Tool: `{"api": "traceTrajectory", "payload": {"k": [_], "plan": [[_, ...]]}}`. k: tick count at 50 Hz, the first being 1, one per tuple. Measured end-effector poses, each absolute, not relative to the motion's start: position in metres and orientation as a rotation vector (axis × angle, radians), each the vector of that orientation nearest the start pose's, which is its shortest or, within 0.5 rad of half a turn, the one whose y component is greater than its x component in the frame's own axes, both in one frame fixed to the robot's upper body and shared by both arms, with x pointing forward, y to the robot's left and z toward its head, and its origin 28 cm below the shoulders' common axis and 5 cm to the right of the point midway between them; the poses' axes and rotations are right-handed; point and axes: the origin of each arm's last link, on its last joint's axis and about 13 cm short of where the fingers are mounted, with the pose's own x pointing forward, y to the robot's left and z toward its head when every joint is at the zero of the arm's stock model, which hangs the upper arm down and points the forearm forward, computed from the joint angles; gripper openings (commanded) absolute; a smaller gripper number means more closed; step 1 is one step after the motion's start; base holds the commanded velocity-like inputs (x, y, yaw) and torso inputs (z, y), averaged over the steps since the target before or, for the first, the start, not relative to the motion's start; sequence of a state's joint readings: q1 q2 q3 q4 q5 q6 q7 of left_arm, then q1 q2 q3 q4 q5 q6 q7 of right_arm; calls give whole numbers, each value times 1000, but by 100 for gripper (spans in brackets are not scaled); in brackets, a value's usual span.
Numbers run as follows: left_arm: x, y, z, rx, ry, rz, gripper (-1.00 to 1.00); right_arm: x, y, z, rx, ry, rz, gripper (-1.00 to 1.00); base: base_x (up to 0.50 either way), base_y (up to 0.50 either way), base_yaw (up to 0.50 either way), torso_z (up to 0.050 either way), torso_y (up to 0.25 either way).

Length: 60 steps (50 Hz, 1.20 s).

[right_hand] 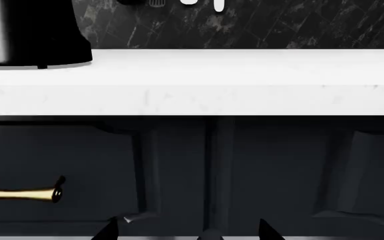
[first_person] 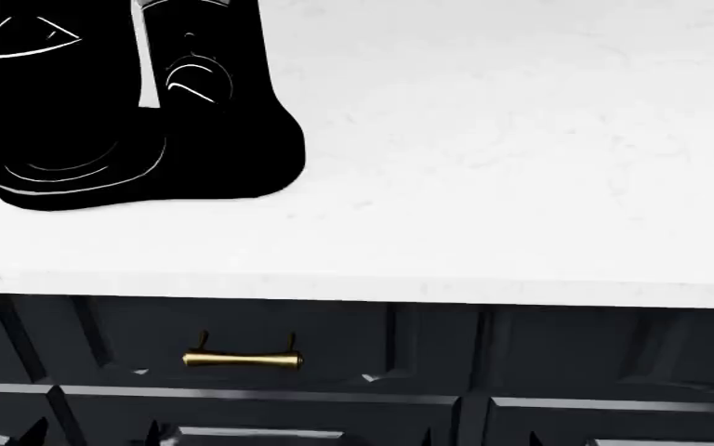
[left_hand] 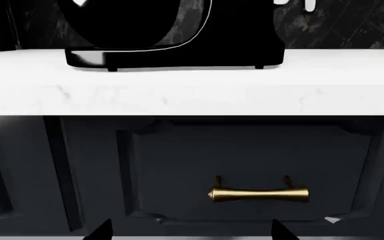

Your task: Open the stand mixer head.

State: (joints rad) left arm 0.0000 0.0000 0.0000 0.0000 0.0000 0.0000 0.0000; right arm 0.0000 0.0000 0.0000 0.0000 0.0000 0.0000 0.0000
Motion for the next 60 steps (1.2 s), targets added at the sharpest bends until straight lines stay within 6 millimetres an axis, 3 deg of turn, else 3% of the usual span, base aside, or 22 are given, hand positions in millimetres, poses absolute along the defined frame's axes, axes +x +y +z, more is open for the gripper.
{"api": "traceTrajectory", "payload": {"k": [28,30,42,48,54,60], "plan": [[211,206,12,0,11,6,100,214,-96,11,-26,15,-19,100,0,0,0,0,0],[215,202,-1,-24,55,-20,100,219,-95,-2,-32,53,-32,100,0,0,0,0,0],[215,206,9,-16,82,20,100,219,-96,9,-44,23,-36,100,0,0,0,0,0],[221,208,43,-17,32,30,100,229,-97,44,-2,-57,-39,100,0,0,0,0,0],[231,213,103,-4,-80,40,100,241,-98,103,47,-193,-31,100,0,0,0,0,0],[227,214,160,13,-204,38,100,242,-99,153,81,-315,-14,100,0,0,0,0,0]]}}
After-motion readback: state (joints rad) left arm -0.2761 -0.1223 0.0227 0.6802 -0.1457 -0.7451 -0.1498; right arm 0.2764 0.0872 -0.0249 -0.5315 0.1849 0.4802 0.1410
